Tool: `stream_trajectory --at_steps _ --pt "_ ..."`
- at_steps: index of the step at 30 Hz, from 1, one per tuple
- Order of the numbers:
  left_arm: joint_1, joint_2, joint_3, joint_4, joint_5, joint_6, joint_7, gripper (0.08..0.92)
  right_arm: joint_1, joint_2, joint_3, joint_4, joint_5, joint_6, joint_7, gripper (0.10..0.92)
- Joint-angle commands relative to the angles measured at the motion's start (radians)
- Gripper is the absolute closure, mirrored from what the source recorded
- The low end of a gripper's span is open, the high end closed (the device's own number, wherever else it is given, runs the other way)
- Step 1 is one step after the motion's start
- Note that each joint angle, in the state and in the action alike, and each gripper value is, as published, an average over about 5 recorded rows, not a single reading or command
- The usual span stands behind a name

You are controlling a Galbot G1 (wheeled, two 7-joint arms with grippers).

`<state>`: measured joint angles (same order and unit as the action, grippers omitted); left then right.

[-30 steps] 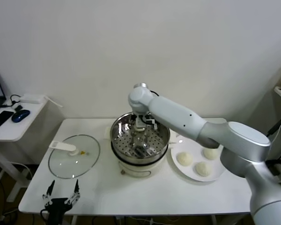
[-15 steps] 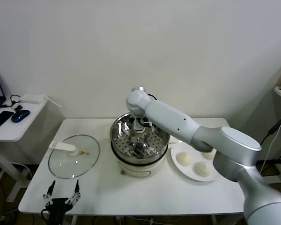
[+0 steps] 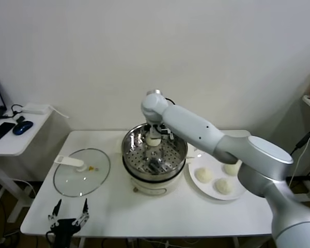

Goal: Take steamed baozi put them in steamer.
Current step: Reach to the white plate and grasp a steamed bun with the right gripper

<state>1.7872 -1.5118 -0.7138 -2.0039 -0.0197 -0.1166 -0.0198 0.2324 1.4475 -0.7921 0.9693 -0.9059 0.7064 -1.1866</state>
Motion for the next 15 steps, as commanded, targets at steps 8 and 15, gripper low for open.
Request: stream_trajectory --at_steps 8,15 --pt "0.001 -0.002 0.001 -0.003 -0.011 0.0 0.0 0.177 0.33 -0.322 -0.268 0.293 0.664 -0.255 -0.094 0.203" --pt "-0.01 0.0 0.004 -0.007 -0.015 0.005 0.001 0.177 0.491 -0.534 -0.497 0.303 1.188 -0.544 -0.032 0.203"
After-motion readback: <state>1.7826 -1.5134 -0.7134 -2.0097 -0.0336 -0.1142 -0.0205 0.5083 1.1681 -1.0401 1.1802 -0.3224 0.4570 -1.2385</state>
